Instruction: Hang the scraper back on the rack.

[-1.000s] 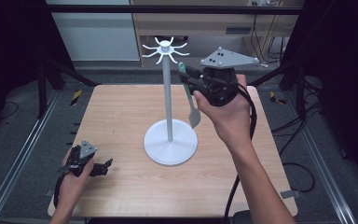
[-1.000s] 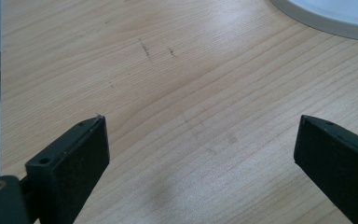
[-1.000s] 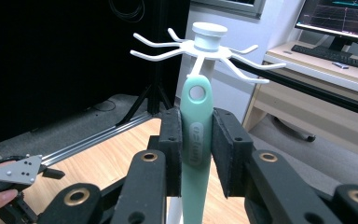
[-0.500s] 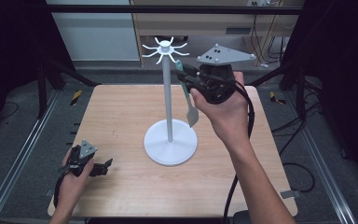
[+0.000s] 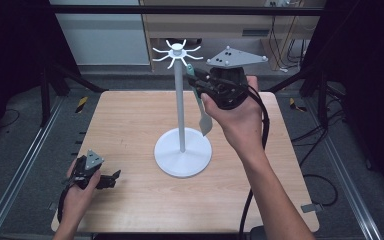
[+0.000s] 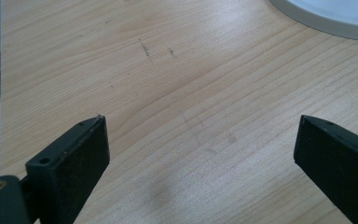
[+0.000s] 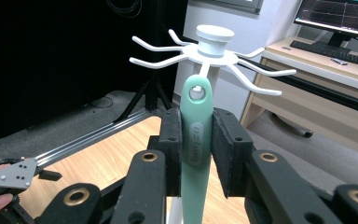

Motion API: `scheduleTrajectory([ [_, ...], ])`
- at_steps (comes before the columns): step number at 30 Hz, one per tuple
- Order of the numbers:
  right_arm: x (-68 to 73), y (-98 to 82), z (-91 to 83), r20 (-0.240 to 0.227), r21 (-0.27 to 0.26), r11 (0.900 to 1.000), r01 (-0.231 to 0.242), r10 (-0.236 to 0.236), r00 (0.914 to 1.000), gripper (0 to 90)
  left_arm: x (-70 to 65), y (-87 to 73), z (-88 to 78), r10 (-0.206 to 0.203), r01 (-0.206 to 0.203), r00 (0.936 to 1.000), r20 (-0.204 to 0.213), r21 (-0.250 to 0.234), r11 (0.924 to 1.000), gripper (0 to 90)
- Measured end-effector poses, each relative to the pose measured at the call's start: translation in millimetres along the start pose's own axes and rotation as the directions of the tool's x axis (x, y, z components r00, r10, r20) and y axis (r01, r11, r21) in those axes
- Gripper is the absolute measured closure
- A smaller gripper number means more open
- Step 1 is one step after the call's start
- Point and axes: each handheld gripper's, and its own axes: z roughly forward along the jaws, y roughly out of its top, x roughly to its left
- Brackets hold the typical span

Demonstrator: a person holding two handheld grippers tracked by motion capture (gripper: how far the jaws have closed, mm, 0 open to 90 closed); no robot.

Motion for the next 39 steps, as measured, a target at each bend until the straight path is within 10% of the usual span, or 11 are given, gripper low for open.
scheduleTrajectory([
  [39, -4.1, -2.5, 11.4, -0.026, -0.005, 1.0, -0.031, 0.03, 0.9992, 74.0, 0.2, 0.1, 0.2, 0.001, -0.001, 1.0, 0.0, 0.001, 1.0, 3.0],
])
